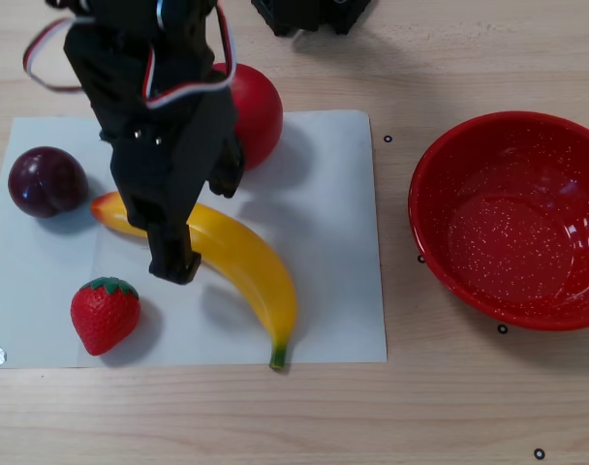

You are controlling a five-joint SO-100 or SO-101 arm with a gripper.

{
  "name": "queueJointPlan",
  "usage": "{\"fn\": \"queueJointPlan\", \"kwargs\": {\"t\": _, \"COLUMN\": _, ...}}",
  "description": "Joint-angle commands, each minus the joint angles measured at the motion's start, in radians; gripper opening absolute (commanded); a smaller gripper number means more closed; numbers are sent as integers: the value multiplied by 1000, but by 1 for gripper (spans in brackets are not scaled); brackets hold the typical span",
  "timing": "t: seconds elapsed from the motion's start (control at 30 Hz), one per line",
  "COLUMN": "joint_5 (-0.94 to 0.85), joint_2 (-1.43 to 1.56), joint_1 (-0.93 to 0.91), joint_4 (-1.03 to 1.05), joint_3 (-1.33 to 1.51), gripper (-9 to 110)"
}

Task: Grasp the banana and put it in the red bowl.

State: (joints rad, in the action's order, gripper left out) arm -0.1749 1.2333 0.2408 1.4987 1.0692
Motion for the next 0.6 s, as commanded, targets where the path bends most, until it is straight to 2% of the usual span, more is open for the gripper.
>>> {"fn": "queueJointPlan", "kwargs": {"t": 0.0, "joint_5": 15, "joint_2": 55, "joint_1": -3, "joint_4": -32, "joint_3": -25, "gripper": 34}}
{"fn": "queueJointPlan", "kwargs": {"t": 0.57, "joint_5": 28, "joint_2": 3, "joint_1": -29, "joint_4": -147, "joint_3": 34, "gripper": 33}}
